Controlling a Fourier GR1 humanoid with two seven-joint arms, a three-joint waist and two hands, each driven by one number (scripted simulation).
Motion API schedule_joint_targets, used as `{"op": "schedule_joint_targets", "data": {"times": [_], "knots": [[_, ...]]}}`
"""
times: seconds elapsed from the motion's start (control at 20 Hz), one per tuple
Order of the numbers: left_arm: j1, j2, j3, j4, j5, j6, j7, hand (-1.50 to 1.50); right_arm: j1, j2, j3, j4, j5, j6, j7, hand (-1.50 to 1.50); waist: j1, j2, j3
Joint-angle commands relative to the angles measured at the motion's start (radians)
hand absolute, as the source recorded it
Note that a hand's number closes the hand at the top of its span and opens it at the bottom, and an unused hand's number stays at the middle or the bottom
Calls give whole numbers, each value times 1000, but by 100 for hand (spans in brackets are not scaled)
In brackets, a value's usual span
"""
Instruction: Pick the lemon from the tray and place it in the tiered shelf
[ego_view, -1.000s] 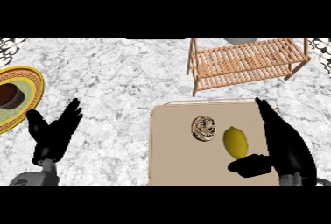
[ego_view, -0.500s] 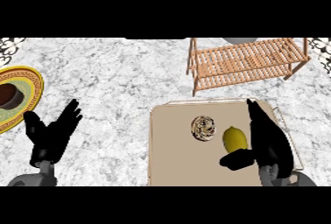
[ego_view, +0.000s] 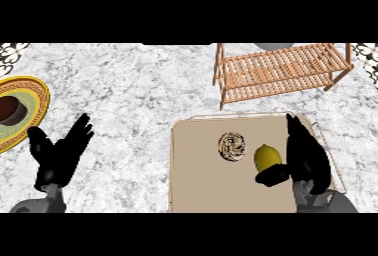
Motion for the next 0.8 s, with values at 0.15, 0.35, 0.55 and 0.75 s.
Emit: {"op": "schedule_joint_targets", "data": {"times": [0.15, 0.35, 0.55, 0.75], "knots": [[-5, -33, -17, 31, -22, 17, 54, 0, 27, 69, -21, -24, 75, 5, 58, -150, -4, 5, -8], [-22, -32, -11, 76, -47, 15, 30, 0, -41, 107, -73, 123, 85, -7, -31, -150, -1, 8, -8], [7, -23, 5, 66, -19, -16, 12, 0, -19, 62, -43, 195, -23, 142, -143, 150, 10, 12, -8], [-4, -30, 1, 38, -31, 1, 50, 0, -3, 153, 32, 227, 53, 43, -179, 150, 3, 8, -8]]}}
